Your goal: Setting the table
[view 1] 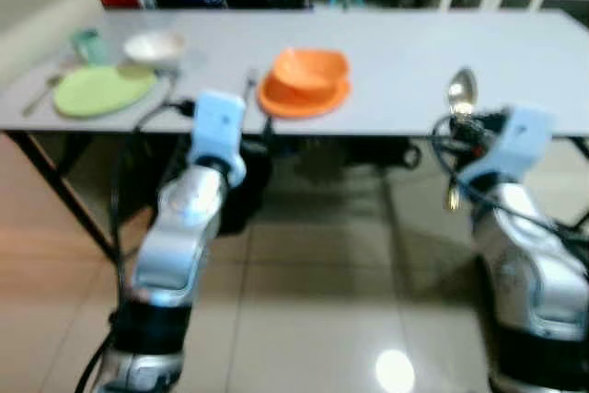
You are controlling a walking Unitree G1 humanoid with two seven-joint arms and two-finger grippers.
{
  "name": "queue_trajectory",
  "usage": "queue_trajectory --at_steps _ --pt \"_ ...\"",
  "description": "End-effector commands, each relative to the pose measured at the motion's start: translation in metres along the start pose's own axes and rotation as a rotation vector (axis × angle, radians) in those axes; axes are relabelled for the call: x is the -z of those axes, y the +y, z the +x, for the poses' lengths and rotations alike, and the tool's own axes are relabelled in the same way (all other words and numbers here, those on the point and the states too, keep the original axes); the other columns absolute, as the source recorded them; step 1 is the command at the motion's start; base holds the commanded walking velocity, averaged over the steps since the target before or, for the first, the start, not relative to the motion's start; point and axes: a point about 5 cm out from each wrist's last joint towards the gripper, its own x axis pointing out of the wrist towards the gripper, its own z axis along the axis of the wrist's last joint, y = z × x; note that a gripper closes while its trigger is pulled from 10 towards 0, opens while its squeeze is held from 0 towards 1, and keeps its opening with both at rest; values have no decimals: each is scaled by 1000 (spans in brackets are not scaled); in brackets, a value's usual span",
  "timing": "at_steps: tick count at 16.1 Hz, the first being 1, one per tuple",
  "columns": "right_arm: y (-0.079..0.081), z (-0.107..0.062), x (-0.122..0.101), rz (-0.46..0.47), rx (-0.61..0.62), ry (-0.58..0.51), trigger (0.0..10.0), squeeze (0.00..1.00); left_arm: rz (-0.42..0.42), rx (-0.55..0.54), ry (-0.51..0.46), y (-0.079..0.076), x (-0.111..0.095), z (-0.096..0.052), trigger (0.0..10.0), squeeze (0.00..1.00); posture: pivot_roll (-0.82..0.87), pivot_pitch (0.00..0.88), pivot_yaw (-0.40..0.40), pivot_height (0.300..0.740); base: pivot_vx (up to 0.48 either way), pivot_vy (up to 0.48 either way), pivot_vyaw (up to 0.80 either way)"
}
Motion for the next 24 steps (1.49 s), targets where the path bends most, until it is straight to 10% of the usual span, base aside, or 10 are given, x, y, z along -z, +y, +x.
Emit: queue_trajectory --at_steps 1,24 --pt "8 1 -6 -21 -23 -11 10000 0 2 -33 -21 7 -3 0 10000 0 -59 0 27 740 0 0 0" --pt "15 3 -3 -9 -23 -10 10000 0 -49 28 -72 5 -9 -3 10000 0 -44 0 15 740 360 0 0"
